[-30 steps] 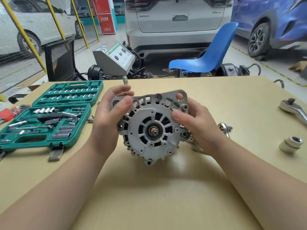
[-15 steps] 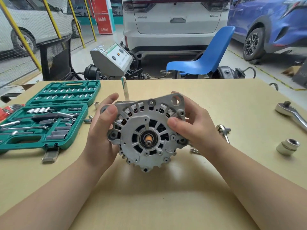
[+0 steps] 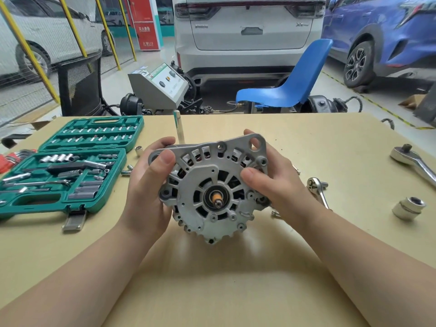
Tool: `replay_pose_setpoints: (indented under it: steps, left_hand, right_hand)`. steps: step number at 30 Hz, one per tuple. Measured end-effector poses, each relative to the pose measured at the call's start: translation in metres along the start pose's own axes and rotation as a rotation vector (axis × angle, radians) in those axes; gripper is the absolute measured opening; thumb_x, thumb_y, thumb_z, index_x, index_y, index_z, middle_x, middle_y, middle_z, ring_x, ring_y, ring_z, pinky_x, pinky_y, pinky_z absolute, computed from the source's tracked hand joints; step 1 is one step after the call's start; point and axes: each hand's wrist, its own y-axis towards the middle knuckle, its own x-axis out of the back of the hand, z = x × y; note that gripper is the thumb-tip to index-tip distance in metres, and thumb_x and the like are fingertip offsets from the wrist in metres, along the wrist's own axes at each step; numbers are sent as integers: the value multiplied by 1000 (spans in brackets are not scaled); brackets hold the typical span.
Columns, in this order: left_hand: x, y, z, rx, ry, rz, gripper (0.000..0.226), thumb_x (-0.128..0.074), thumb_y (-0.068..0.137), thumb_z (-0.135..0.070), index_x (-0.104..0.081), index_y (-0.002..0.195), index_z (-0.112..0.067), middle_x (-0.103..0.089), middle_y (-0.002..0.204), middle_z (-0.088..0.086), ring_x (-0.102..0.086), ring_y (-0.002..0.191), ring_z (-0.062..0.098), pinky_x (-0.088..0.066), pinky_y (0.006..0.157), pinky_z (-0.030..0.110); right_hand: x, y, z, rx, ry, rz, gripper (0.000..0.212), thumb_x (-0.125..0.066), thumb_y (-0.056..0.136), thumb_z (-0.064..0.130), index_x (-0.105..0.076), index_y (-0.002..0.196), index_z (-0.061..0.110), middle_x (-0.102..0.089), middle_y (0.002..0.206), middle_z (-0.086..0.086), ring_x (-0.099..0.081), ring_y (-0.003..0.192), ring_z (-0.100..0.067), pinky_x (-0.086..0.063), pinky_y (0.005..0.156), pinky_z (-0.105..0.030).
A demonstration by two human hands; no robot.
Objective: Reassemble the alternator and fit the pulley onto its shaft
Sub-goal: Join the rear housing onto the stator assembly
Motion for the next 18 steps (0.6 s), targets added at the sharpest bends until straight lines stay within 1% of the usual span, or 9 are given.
replay_pose_setpoints:
  steps: [3,5,6,8,10,11,13,16,18]
  left_hand:
    - [-1,1,-1,1,-18,-5,76,-72,71,-53,-53,135,-16,-74,102,1,-72,95,27,-58,83,48]
    - [0,1,-1,9,-17,-12,75,-72,72,-53,-53,134,-16,-74,101,1,-71,95,27,-58,83,48]
    - [1,1,-1,13,-12,-16,75,-74,71,-54,-54,133,-17,-74,101,0,-72,93,26,-59,81,47]
    - [0,2,-2,23,7,-41,85,-87,64,-59,-56,131,-17,-72,101,1,-71,94,27,-59,81,46]
    - [0,3,-2,24,9,-60,105,-96,48,-71,-58,130,-17,-69,104,5,-68,98,32,-57,84,48]
    - [1,4,-3,21,6,-55,109,-95,45,-74,-58,130,-16,-67,106,7,-66,101,34,-56,85,49]
    - [1,3,-4,24,-3,-35,111,-94,46,-75,-57,131,-15,-65,108,9,-63,104,37,-55,86,50]
    - [0,4,-6,31,-13,-17,102,-95,52,-68,-58,131,-15,-66,109,10,-66,103,36,-59,83,48]
    - [0,5,-4,24,-19,-2,77,-85,67,-55,-59,128,-15,-71,104,5,-70,98,31,-61,78,45]
  right_hand:
    - [0,-1,-5,-18,-27,0,66,-68,83,48,-52,146,36,-73,122,5,-68,118,-18,-59,95,-34]
    - [-2,-2,-7,-36,-17,-10,74,-68,81,50,-47,150,37,-71,129,11,-64,125,-12,-56,96,-26]
    - [-4,-3,-6,-43,1,-16,75,-69,80,50,-45,151,40,-69,132,11,-63,128,-12,-55,98,-26]
    - [-8,-4,-4,-22,16,-16,61,-67,83,48,-52,142,48,-68,132,5,-64,127,-18,-56,102,-38]
    - [-10,-3,-3,-4,-2,-15,46,-66,85,47,-62,131,44,-67,128,-9,-65,122,-30,-55,101,-55]
    - [-10,-3,-3,-7,-12,-19,45,-67,84,48,-65,128,39,-64,127,-16,-63,121,-36,-53,101,-60]
    - [-11,-3,-3,-35,-19,-34,48,-68,81,50,-67,126,34,-60,127,-23,-62,121,-41,-51,102,-62]
    - [-12,-3,-2,-79,27,-64,48,-71,77,51,-71,122,32,-60,129,-24,-65,120,-39,-55,99,-60]
    - [-11,-2,-2,-88,50,-70,43,-72,77,49,-74,116,30,-61,128,-26,-67,116,-39,-57,96,-60]
